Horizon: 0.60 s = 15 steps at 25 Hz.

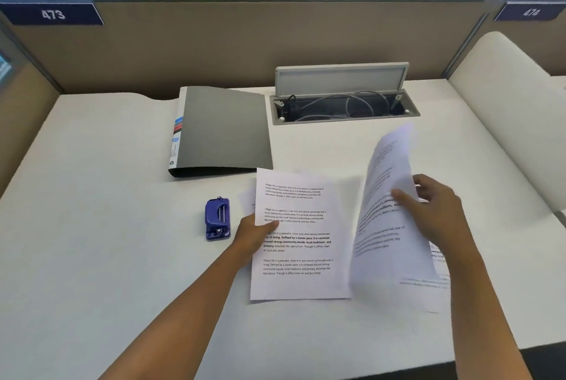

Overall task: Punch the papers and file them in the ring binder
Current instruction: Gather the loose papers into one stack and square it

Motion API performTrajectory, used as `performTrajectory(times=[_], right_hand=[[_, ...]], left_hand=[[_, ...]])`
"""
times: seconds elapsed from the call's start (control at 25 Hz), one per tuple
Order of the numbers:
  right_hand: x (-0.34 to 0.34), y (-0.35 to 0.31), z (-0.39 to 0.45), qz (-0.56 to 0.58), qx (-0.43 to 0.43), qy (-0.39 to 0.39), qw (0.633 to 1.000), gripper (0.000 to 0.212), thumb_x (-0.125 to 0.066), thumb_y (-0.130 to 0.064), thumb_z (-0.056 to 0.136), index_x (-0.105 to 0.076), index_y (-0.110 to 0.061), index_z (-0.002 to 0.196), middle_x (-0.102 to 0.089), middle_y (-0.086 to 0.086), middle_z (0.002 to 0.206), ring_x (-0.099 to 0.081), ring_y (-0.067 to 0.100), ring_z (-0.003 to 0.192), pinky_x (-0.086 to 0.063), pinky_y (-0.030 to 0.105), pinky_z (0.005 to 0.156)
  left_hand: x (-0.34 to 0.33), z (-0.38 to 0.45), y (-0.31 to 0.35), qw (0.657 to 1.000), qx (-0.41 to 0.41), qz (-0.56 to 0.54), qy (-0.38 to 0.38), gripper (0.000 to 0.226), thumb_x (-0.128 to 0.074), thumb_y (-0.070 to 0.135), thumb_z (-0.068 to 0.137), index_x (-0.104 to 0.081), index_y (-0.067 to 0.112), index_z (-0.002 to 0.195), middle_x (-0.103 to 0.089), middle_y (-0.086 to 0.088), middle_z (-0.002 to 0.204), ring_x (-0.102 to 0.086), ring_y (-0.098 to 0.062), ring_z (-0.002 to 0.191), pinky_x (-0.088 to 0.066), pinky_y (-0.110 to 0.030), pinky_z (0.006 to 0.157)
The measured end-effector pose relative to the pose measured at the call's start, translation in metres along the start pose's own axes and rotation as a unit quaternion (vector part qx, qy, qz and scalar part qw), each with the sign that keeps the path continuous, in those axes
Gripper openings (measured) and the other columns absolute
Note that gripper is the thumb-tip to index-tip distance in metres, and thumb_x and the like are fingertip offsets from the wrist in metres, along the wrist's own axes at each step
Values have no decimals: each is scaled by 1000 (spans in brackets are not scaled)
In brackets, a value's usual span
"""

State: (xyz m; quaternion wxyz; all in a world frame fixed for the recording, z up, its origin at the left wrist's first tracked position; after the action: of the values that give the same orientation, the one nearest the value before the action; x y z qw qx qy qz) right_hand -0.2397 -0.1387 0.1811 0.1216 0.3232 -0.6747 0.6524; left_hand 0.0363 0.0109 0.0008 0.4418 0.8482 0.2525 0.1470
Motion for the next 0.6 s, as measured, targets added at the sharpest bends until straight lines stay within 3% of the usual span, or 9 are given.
performTrajectory(times=[0.16,0.28,0.36,0.44,0.48,0.56,0.6], right_hand=[[-15,-35,-13,213,22,-159,964,20,-72,-18,90,-70,-14,109,-78,9,99,-75,24,82,-63,35,75],[-39,-15,-12,326,-13,-175,929,24,-68,-13,90,-67,-9,114,-77,18,104,-74,28,86,-62,41,81],[-65,9,-6,305,-55,-141,940,26,-69,-12,92,-65,-7,117,-78,17,103,-75,30,86,-61,44,81],[-93,39,-3,239,-91,-117,960,27,-72,-15,91,-65,-10,117,-79,13,102,-77,26,85,-62,45,82],[-107,52,-3,205,-101,-114,967,26,-73,-17,91,-65,-13,115,-79,12,103,-77,23,85,-62,44,83],[-129,77,-5,142,-111,-110,978,24,-73,-22,90,-65,-20,113,-77,10,110,-76,22,93,-60,42,87],[-138,86,-6,114,-113,-104,982,26,-73,-24,90,-64,-20,114,-75,10,115,-73,23,101,-58,41,91]], left_hand=[[5,-3,1,1000,4,-13,-3,29,-74,19,88,-69,15,117,-75,-4,109,-73,-19,95,-59,-33,81],[1,-11,8,999,10,-30,-6,23,-74,30,87,-71,19,108,-77,-1,100,-75,-20,90,-60,-33,78],[2,-14,12,999,21,-24,-7,29,-70,37,79,-73,16,99,-78,-2,91,-73,-23,85,-58,-34,78],[4,-8,9,999,27,-37,-4,38,-63,45,82,-73,16,103,-78,-4,93,-71,-26,90,-54,-36,83],[6,1,1,998,33,-56,-6,45,-59,59,85,-72,24,110,-78,-5,103,-71,-27,98,-53,-39,91],[15,38,-33,992,66,-109,3,78,-47,89,74,-65,35,126,-70,-6,126,-66,-29,115,-45,-47,105],[18,40,-35,990,78,-119,1,88,-45,94,68,-64,34,130,-69,-6,130,-65,-30,118,-44,-49,107]])
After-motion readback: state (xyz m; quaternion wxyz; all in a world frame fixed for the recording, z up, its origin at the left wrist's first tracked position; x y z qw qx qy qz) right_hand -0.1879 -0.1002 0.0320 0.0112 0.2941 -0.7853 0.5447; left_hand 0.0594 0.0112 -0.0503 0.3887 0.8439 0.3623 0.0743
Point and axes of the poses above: each hand's wrist, its own z-axis towards the middle knuckle, its own x-axis out of the back of the hand, y = z × x, the point moved 1 cm from there along z, towards the middle knuckle
